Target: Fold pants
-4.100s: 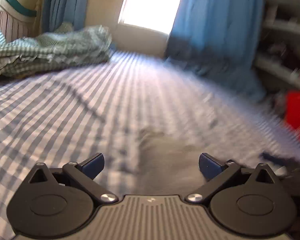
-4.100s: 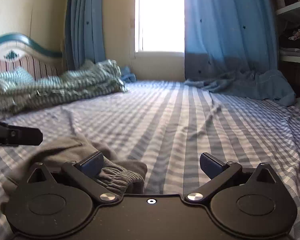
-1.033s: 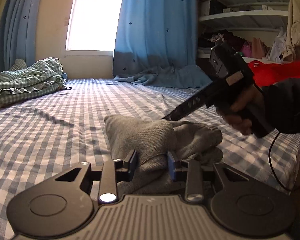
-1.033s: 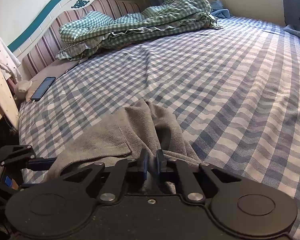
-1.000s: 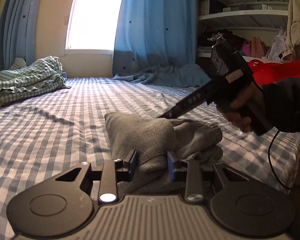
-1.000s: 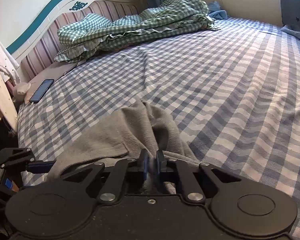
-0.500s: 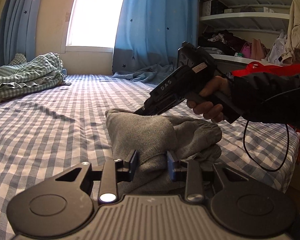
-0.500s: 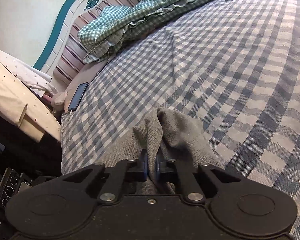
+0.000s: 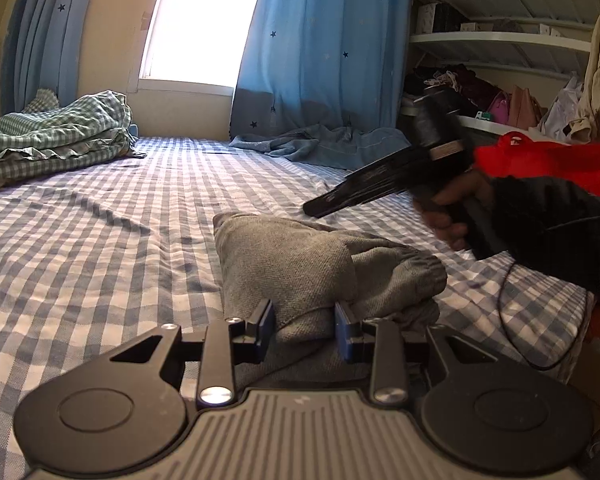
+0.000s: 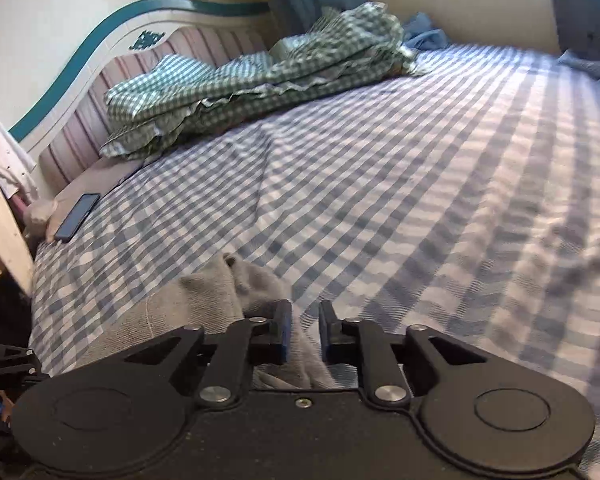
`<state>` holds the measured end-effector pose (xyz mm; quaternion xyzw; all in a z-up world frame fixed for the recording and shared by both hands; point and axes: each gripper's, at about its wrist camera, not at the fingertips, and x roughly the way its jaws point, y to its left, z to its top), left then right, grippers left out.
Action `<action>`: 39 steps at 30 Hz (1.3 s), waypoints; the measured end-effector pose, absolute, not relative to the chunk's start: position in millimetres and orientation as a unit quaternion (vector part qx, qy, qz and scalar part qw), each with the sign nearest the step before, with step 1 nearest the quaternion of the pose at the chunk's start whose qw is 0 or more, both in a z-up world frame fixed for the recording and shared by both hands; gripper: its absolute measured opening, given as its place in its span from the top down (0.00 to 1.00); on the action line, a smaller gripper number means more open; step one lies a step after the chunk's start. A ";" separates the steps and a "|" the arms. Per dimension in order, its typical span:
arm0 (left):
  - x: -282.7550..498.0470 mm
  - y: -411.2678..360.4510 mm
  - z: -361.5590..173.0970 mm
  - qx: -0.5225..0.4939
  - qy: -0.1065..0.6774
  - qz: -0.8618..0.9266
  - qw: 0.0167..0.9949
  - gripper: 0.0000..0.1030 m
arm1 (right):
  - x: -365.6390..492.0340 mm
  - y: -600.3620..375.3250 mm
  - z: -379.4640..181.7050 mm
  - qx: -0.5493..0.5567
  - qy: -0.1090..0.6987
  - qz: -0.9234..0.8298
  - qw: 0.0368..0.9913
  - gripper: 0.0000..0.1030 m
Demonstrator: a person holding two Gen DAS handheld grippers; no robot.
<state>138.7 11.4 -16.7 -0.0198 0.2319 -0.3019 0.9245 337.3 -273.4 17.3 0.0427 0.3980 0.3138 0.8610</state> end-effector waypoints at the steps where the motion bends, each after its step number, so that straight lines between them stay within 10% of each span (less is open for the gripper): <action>1: 139.6 11.0 -16.7 -0.021 0.233 -0.301 0.924 0.65 | 328.7 -281.6 23.0 0.055 0.390 0.317 0.863 0.78; 5: 141.1 7.4 -15.8 -0.036 0.245 -0.289 0.925 0.63 | 297.6 -286.1 17.9 0.037 0.406 0.312 0.858 0.53; 15: 139.8 4.0 -9.8 -0.052 0.261 -0.262 0.928 0.58 | 228.5 -287.3 31.0 -0.006 0.297 0.156 0.942 0.47; 24: 133.7 2.4 -2.2 -0.054 0.291 -0.235 0.926 0.50 | 169.2 -260.0 1.3 -0.020 0.309 0.126 0.943 0.19; 31: 125.4 14.5 28.2 -0.110 0.244 -0.227 0.936 0.16 | 137.9 -258.6 19.4 -0.011 0.253 0.099 0.962 0.19; 39: 180.8 -18.0 1.7 -0.059 0.353 -0.173 0.918 0.11 | 135.3 -254.0 3.8 0.022 0.260 0.044 0.964 0.11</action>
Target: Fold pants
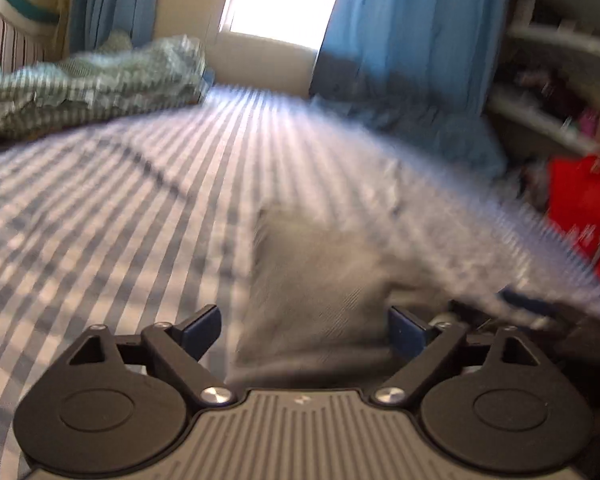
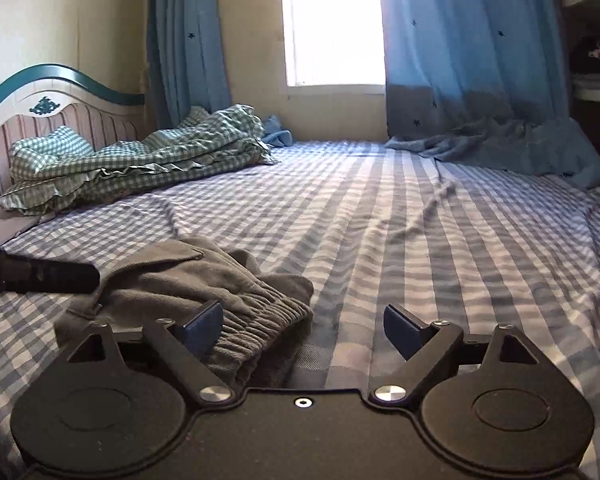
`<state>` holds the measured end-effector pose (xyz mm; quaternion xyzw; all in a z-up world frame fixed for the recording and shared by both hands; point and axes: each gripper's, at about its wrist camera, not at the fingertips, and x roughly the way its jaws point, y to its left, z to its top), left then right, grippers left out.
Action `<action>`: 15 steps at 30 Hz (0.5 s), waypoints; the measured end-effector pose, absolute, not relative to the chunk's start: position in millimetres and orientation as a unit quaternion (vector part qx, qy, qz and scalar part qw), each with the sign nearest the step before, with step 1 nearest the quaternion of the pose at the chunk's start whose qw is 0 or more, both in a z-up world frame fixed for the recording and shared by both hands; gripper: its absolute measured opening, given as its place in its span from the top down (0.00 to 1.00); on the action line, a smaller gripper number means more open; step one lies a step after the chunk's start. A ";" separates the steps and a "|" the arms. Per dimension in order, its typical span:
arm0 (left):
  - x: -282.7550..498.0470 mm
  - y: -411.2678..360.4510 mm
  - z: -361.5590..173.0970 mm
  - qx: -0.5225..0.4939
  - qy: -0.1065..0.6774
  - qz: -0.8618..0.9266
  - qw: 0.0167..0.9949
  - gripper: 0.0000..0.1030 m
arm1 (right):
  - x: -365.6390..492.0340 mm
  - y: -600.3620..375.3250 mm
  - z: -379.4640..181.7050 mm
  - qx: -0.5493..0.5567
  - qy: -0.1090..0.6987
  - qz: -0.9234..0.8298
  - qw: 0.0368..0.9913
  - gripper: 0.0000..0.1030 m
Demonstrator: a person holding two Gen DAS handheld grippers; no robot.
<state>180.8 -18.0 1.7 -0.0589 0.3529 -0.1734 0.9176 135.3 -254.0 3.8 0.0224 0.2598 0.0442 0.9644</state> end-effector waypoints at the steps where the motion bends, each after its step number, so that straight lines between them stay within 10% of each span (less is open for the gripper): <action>1: 181.4 -13.8 -7.3 -0.074 0.360 -0.179 0.913 0.10 | 134.5 -256.9 -0.9 0.033 0.265 0.040 0.963 0.11; 15: 97.9 28.1 23.0 -0.102 0.272 -0.170 0.942 0.01 | 51.5 -251.4 24.1 0.100 0.191 0.018 0.976 0.02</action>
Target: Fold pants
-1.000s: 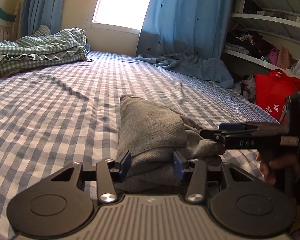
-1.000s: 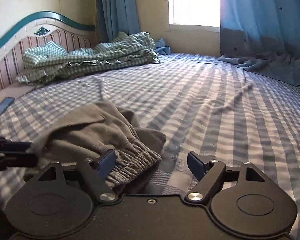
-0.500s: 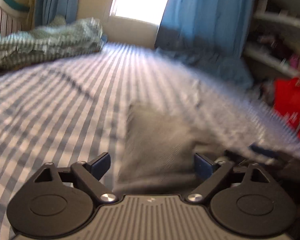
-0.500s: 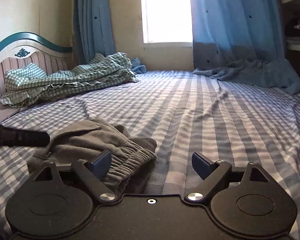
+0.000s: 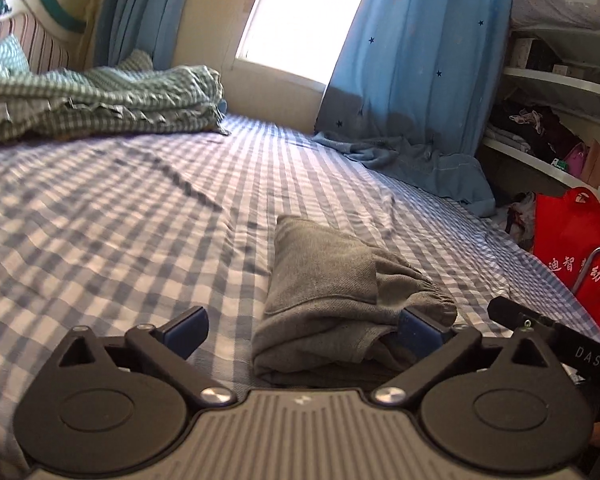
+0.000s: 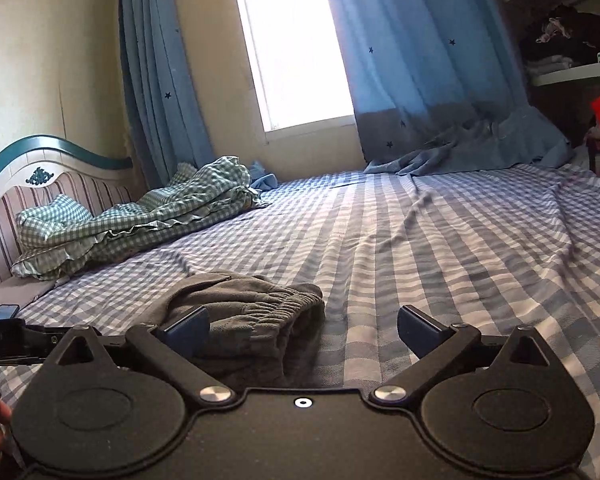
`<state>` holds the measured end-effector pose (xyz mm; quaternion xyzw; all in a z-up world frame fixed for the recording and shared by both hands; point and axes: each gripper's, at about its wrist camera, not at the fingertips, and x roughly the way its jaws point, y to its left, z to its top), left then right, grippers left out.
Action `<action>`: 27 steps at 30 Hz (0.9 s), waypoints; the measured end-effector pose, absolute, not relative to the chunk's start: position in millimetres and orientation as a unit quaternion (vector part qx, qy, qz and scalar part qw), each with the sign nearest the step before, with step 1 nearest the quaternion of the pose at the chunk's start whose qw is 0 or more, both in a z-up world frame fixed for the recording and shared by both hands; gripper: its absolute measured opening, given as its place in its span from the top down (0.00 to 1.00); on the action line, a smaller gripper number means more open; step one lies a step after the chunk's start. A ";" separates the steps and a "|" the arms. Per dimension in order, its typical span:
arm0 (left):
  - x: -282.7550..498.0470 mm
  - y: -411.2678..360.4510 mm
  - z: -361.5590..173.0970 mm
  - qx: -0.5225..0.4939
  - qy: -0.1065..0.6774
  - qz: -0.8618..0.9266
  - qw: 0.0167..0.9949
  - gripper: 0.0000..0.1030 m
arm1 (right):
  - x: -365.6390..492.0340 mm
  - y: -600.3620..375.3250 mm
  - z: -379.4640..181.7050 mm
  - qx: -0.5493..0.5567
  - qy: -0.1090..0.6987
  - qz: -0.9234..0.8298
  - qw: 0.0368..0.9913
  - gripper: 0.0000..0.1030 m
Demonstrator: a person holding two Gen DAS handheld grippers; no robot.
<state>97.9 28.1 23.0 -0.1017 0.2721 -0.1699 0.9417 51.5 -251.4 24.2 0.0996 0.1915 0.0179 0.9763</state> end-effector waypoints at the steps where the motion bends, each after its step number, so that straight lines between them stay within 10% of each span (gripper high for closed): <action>1: 92.5 28.7 25.6 -0.096 0.269 -0.166 0.944 0.00 | 47.7 -249.0 26.3 0.100 0.190 0.017 0.977 0.01; 19: 38.8 44.8 21.9 -0.062 0.228 -0.122 0.964 0.00 | -15.6 -215.2 24.1 0.071 0.173 0.026 0.982 0.01; 27: 122.7 19.8 34.5 -0.063 0.238 -0.162 0.956 0.00 | 89.3 -253.6 33.6 0.128 0.242 0.104 0.956 0.01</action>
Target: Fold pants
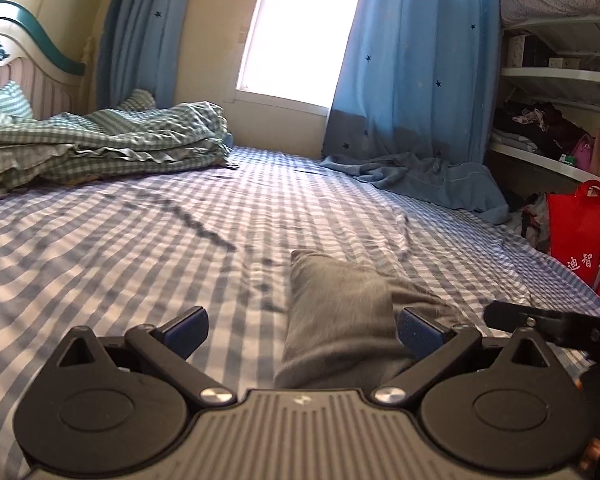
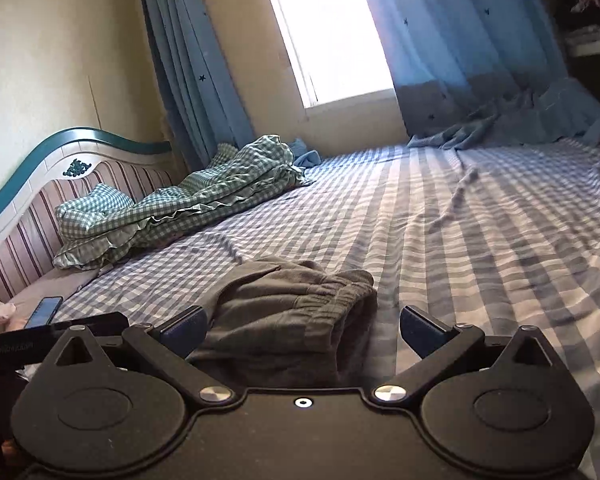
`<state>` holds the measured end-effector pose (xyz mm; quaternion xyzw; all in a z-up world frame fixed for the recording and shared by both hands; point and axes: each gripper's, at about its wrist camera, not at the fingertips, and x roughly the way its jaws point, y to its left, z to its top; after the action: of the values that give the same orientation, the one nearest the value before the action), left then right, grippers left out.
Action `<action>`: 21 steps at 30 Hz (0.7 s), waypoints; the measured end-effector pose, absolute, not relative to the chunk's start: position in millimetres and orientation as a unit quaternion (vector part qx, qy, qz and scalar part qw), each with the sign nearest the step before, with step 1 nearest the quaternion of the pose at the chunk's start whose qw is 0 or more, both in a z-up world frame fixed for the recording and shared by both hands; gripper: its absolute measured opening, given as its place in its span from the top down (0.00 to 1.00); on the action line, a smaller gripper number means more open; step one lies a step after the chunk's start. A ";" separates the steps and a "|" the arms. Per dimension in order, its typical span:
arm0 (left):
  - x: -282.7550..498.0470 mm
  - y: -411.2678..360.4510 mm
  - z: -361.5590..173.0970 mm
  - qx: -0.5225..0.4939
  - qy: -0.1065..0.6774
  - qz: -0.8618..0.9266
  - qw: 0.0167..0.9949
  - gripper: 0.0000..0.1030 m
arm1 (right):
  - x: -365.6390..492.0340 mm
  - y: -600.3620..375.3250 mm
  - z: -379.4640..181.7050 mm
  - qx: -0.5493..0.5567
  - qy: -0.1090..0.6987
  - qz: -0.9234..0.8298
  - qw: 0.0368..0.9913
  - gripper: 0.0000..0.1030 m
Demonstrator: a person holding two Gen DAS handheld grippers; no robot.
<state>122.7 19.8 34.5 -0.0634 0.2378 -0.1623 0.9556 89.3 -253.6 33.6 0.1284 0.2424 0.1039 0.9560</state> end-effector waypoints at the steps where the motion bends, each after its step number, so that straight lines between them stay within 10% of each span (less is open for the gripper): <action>1: 134.1 14.5 32.9 -0.061 0.243 -0.172 0.953 0.00 | 105.6 -258.2 32.5 0.132 0.252 0.108 0.953 0.01; 11: 214.2 14.6 -30.2 -0.161 0.391 -0.264 0.867 0.06 | 234.8 -312.2 -34.6 0.267 0.383 0.230 0.854 0.04; 21: 218.7 20.0 -24.1 -0.183 0.383 -0.270 0.864 0.34 | 229.4 -299.0 -22.6 0.261 0.340 0.260 0.865 0.51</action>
<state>218.7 20.0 -24.1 -0.1828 0.3828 -0.2697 0.8644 229.4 -299.0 -22.6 0.2612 0.3401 0.2603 0.8651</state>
